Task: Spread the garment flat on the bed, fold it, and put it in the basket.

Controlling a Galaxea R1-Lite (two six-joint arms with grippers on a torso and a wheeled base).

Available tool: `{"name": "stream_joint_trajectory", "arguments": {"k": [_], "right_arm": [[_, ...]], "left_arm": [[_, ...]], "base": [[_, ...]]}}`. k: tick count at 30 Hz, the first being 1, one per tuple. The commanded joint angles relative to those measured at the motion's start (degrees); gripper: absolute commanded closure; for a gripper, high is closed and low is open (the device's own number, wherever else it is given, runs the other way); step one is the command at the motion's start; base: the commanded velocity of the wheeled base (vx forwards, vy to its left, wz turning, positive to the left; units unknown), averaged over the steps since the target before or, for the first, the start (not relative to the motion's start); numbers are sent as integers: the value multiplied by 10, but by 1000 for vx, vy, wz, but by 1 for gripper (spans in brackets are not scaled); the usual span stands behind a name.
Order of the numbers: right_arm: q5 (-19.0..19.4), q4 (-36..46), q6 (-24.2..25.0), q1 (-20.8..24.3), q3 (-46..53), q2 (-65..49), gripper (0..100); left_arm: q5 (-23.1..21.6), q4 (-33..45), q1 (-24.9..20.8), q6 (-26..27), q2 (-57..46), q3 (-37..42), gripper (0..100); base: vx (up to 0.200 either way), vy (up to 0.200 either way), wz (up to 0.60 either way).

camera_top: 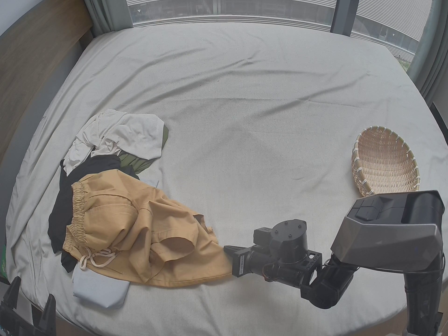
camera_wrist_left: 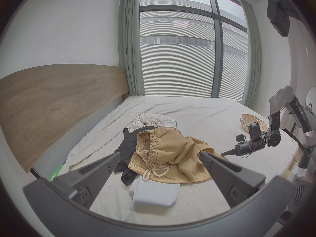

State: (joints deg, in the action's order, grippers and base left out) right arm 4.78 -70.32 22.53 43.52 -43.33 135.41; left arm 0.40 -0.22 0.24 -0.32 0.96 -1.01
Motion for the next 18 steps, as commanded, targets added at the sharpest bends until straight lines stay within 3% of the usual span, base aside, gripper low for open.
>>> {"name": "stream_joint_trajectory", "arguments": {"k": [1,16,17,18], "right_arm": [[7,-9,-2,2,2,-3,0],[8,-36,-12,29,-51,56,0],[8,-36,-12,29,-52,56,100],[8,-35,-12,29,-52,56,100]], "left_arm": [[0,0,0,0,-9,10,0],[0,0,0,0,-9,10,0],[0,0,0,0,-9,10,0],[0,0,0,0,-9,10,0]], "base": [[0,0,0],[0,0,0],[0,0,0],[0,0,0]]}}
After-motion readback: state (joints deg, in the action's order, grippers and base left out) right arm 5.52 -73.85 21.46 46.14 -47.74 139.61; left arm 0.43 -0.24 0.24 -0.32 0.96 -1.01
